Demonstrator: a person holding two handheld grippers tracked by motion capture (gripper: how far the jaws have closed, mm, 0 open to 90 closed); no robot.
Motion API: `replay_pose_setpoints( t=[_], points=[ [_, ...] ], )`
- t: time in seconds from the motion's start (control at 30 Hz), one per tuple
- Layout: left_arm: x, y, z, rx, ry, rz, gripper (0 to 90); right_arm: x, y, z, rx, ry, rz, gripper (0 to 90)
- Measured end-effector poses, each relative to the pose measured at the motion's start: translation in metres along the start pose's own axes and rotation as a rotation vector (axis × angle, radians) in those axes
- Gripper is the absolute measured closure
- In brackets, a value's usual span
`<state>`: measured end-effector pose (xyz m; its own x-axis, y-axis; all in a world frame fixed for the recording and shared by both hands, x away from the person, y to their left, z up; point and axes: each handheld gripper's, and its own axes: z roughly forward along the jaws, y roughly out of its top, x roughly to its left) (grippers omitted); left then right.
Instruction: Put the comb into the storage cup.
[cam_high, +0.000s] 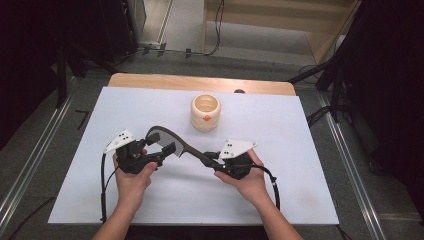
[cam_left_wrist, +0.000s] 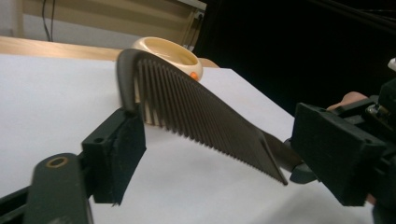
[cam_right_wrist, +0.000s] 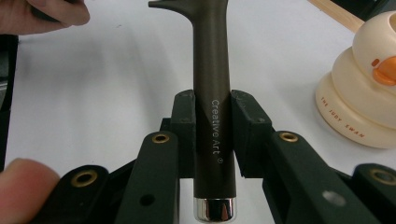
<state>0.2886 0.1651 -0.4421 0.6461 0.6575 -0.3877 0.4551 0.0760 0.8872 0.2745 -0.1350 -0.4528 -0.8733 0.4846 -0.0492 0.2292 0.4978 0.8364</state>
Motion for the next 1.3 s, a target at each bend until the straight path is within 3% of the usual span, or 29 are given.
replay_pose_setpoints(
  t=[0.27, 0.4, 0.57, 0.77, 1.07, 1.13, 1.27, 1.3],
  points=[
    [-0.003, 0.002, 0.003, -0.050, 0.003, -0.055, 38.1, 0.003, -0.005, 0.000, -0.017, -0.008, 0.004, 70.7],
    [-0.002, 0.002, 0.006, -0.037, 0.029, -0.090, 46.8, 0.005, -0.006, 0.001, -0.028, -0.006, -0.003, 70.7],
    [0.001, 0.001, 0.005, -0.044, 0.015, -0.113, 55.3, 0.007, -0.007, 0.003, -0.029, -0.021, 0.004, 70.7],
    [0.004, 0.000, 0.007, -0.029, -0.030, -0.150, 65.2, 0.008, -0.009, 0.004, -0.042, -0.027, 0.007, 70.7],
    [0.007, 0.001, 0.006, -0.030, -0.064, -0.195, 73.0, 0.012, -0.011, 0.006, -0.075, -0.046, -0.003, 70.6],
    [0.007, 0.001, 0.005, -0.037, -0.087, -0.201, 74.8, 0.012, -0.012, 0.007, -0.078, -0.044, -0.004, 70.5],
    [0.010, 0.001, 0.005, -0.068, -0.193, -0.249, 81.9, 0.014, -0.013, 0.012, -0.086, -0.052, -0.005, 69.9],
    [0.009, 0.002, 0.005, -0.073, -0.191, -0.247, 85.6, 0.014, -0.013, 0.013, -0.084, -0.061, 0.001, 67.2]
  ],
)
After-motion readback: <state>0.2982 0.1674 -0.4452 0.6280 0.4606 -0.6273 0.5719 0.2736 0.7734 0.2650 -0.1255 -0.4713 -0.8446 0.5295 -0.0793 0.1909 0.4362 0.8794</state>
